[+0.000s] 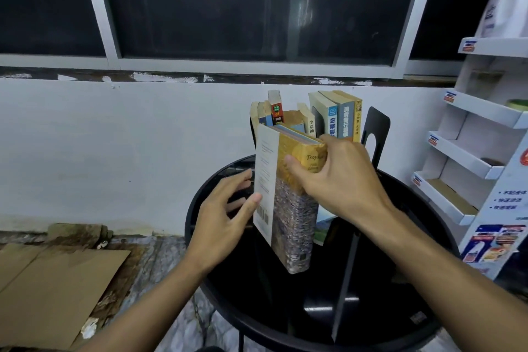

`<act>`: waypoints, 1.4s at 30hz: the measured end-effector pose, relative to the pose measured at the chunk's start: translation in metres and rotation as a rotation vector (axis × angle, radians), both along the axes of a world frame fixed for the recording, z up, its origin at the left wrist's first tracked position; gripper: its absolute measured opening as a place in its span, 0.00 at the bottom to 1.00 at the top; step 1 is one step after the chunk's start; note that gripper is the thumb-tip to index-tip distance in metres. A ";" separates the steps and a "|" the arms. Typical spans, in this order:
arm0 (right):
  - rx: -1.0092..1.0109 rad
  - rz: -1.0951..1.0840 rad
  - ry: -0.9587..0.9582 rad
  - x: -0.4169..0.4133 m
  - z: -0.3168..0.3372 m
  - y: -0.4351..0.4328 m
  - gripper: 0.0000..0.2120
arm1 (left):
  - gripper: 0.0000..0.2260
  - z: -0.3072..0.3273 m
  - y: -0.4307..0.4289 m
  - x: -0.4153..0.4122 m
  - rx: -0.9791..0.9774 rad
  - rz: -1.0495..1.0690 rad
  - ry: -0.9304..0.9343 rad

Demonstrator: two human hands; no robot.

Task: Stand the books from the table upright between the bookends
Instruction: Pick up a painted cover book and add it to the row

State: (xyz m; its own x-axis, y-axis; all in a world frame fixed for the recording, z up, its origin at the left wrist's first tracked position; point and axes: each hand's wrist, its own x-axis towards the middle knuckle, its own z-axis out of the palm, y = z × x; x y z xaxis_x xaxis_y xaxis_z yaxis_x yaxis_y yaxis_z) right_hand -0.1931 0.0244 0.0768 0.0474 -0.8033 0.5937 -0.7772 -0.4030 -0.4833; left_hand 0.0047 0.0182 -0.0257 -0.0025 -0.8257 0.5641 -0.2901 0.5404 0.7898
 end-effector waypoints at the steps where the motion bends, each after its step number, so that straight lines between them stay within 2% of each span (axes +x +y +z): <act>1: -0.011 -0.008 -0.004 -0.008 0.002 0.004 0.16 | 0.23 0.003 -0.003 -0.002 -0.011 0.010 -0.019; 8: -0.064 -0.082 0.038 -0.063 0.017 0.026 0.12 | 0.23 0.030 -0.037 -0.033 -0.089 -0.004 -0.172; 12: -0.047 -0.166 0.089 -0.094 0.025 0.032 0.18 | 0.25 0.057 -0.065 -0.066 -0.152 -0.012 -0.295; 18: -0.035 -0.277 0.131 -0.129 0.026 0.026 0.19 | 0.28 0.100 -0.108 -0.122 -0.290 -0.005 -0.532; 28: -0.004 -0.363 0.139 -0.168 0.023 -0.010 0.18 | 0.34 0.129 -0.182 -0.187 -0.229 0.015 -0.806; 36: -0.011 -0.379 0.147 -0.180 0.026 -0.035 0.20 | 0.30 0.133 -0.213 -0.204 -0.201 0.036 -0.937; 42: -0.030 -0.373 0.140 -0.182 0.029 -0.054 0.20 | 0.25 0.134 -0.219 -0.203 -0.174 0.037 -0.854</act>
State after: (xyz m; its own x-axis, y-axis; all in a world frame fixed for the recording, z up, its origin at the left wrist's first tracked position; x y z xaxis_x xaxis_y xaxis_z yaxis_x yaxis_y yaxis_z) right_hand -0.3753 -0.0298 0.1056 -0.1618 -0.7634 0.6253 -0.9304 -0.0931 -0.3545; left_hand -0.1985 -0.2005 0.1079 -0.4574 -0.7357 0.4995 -0.7648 0.6120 0.2012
